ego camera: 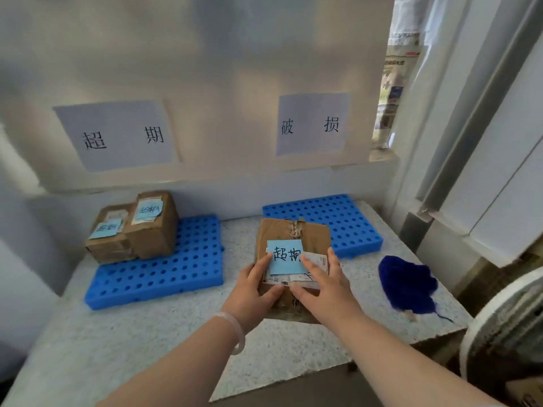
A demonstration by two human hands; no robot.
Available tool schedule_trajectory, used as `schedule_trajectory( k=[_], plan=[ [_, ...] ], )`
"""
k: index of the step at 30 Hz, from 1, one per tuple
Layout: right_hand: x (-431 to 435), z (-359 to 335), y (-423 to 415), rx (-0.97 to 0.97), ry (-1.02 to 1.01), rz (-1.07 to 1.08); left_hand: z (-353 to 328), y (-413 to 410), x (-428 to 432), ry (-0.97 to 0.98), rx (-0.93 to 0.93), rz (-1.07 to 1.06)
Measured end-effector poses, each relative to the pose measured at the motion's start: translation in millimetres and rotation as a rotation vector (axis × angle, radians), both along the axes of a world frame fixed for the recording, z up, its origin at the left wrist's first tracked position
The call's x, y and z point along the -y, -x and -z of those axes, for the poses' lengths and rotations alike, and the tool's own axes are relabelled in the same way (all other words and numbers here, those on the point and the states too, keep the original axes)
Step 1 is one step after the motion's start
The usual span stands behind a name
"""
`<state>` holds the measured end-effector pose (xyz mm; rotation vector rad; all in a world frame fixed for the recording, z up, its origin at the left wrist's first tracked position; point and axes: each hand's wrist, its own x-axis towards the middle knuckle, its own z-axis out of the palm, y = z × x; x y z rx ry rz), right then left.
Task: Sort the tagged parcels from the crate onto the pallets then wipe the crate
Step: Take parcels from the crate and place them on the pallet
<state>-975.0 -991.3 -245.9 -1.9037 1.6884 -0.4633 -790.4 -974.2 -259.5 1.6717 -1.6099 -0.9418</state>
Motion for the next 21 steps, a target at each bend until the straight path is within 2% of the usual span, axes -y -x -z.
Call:
schedule_trajectory(
  k=[10,15,21],
  plan=[
    [46.7,19.9,-158.8,0.037,-0.030,-0.124,19.5,-159.8,28.2,-0.025,-0.075,-0.148],
    [72.1,35.6,-199.0,0.030,-0.115,-0.174,39.8,-197.5,35.7,-0.062,-0.135,-0.234],
    [111.3,60.1,-226.1,0.017,-0.230,-0.206,66.7,-220.5,67.0,-0.144,-0.105,-0.274]
  ],
)
